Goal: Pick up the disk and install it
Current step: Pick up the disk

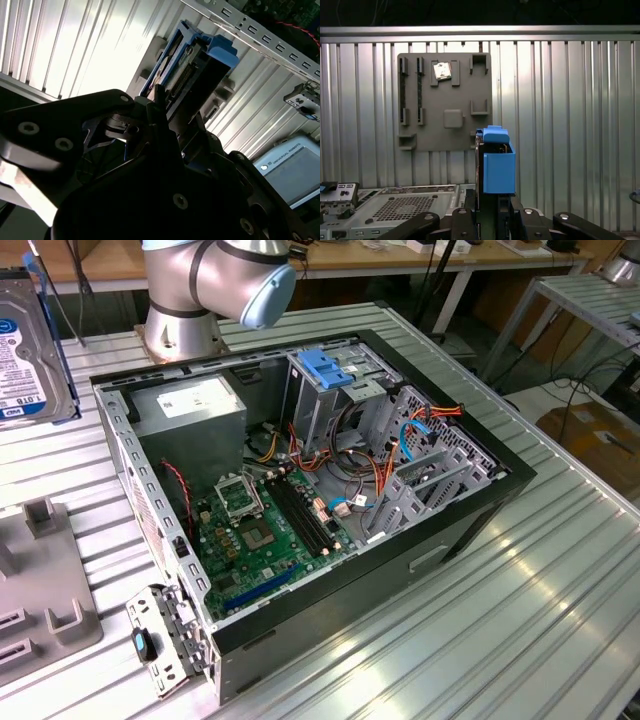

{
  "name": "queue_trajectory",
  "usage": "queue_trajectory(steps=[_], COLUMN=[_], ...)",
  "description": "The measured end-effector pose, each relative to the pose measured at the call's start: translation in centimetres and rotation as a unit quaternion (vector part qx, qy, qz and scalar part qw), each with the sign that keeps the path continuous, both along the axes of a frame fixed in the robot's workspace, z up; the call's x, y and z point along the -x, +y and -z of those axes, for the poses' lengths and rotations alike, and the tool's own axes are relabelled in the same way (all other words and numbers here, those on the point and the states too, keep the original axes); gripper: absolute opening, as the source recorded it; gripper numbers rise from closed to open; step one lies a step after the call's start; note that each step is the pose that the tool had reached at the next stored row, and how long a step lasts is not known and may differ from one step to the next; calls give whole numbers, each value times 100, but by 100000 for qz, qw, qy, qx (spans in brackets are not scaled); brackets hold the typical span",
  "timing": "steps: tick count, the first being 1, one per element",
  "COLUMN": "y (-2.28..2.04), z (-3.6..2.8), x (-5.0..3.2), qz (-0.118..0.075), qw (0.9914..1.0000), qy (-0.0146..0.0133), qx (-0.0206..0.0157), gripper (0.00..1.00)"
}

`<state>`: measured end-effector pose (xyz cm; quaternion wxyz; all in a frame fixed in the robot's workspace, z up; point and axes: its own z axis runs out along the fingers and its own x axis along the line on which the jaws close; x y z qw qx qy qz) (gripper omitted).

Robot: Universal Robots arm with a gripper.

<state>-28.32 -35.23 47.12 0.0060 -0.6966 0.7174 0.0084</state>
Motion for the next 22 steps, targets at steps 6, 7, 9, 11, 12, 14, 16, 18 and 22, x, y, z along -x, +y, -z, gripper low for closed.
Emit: queue_trajectory(steps=[6,7,9,11,12,14,16,18,22], y=[0,0,0,0,0,0,0,0,0], z=[0,0,0,0,0,0,0,0,-9], x=[-52,-52,-52,-53,-53,-53,-56,-75,-78], qz=[1,-2,0,-1,-1,1,-2,-3,0], qw=[100000,100000,100000,100000,100000,100000,100000,100000,100000], qy=[1,3,2,1,2,1,0,-1,5], qx=[0,1,2,1,1,-1,-1,-2,3], gripper=[35,35,35,35,35,35,35,35,35])
